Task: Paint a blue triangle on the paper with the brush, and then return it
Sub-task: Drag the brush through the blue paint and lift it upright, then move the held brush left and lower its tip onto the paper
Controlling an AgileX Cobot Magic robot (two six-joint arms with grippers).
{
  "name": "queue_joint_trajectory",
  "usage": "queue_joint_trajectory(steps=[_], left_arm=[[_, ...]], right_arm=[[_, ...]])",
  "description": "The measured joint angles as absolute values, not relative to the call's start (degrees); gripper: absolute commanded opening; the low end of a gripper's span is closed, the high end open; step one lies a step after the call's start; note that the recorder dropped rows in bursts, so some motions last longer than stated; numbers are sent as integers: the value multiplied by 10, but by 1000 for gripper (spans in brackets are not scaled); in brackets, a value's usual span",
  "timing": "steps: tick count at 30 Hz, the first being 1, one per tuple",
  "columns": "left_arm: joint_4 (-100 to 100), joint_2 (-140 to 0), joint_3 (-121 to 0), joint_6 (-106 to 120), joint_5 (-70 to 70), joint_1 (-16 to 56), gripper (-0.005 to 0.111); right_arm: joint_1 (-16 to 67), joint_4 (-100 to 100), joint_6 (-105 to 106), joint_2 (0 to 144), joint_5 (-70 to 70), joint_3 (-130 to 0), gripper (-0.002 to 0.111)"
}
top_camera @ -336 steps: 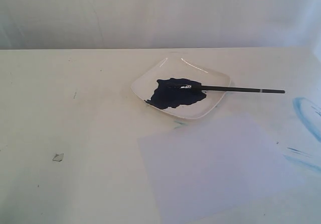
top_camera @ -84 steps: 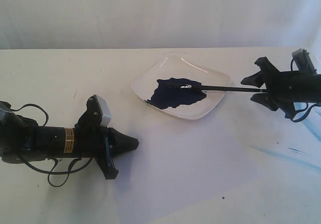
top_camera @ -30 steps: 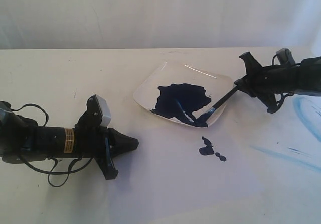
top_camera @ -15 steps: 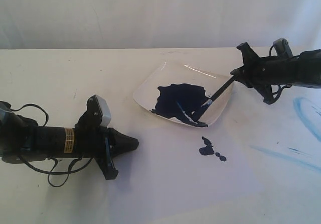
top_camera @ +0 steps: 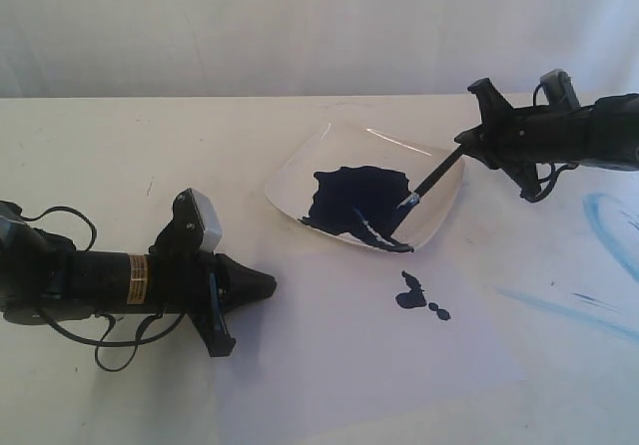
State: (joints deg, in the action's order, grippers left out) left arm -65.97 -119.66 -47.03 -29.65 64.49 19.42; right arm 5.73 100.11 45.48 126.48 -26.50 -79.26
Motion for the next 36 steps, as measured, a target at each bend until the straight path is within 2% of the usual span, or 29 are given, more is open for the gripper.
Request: queue_joint_trajectory(steps=[27, 36], left_arm=[[-660, -1197, -470, -297, 645, 194, 0], [-660, -1197, -470, -297, 645, 194, 0]], right_arm=[[57, 1001, 502, 1253, -297, -826, 0], [57, 1001, 556, 1251, -397, -826, 0]])
